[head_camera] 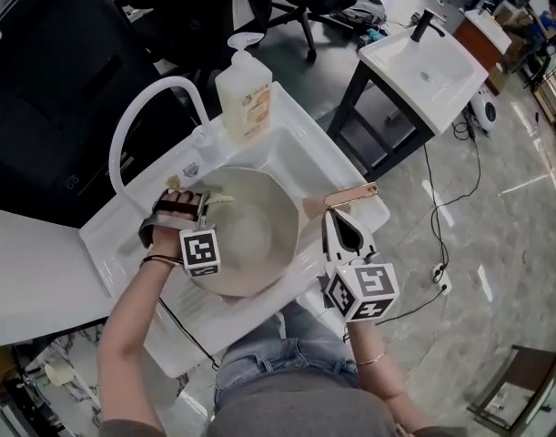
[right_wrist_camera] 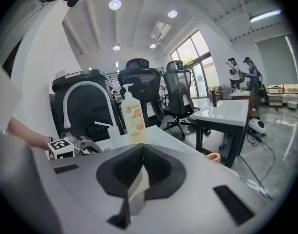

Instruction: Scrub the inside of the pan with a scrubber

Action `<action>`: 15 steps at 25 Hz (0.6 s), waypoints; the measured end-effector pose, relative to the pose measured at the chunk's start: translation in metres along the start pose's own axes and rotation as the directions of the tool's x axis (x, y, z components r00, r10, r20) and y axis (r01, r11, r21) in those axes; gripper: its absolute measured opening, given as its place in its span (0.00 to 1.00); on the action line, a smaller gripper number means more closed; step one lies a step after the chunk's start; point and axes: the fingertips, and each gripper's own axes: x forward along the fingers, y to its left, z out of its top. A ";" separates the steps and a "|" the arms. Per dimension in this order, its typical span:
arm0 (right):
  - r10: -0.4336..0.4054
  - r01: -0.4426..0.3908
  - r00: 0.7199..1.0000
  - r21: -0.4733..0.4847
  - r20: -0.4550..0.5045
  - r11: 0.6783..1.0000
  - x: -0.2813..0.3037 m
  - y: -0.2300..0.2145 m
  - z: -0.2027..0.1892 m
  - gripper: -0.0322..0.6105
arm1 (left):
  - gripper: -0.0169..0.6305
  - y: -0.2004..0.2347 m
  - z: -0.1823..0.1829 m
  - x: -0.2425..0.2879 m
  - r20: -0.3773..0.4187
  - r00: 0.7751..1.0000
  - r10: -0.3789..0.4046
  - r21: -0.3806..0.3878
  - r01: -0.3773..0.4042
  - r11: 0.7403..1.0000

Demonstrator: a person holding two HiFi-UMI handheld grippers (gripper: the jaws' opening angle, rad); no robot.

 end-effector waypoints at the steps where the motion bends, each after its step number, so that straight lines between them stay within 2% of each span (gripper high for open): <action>1: -0.002 0.002 1.000 -0.001 0.001 1.000 -0.001 0.001 0.000 0.07 | 0.12 -0.006 -0.002 0.001 -0.007 1.000 -0.019 0.058 0.020 0.998; 4: 0.001 -0.001 1.000 -0.004 0.003 1.000 -0.003 0.006 -0.001 0.07 | 0.12 -0.025 -0.005 -0.001 -0.020 0.996 -0.083 0.158 0.085 0.984; 7: 0.010 -0.010 1.000 -0.007 0.003 1.000 -0.004 0.013 -0.001 0.07 | 0.12 -0.049 -0.010 -0.007 -0.050 0.980 -0.195 0.200 0.201 0.959; 12: 0.021 -0.021 1.000 -0.010 0.005 1.000 -0.005 0.022 0.000 0.07 | 0.12 -0.079 -0.021 -0.020 -0.097 0.921 -0.378 0.203 0.390 0.898; 15: 0.021 -0.021 1.000 -0.012 0.007 1.000 -0.008 0.025 0.001 0.07 | 0.12 -0.091 -0.024 -0.030 -0.131 0.875 -0.466 0.222 0.484 0.846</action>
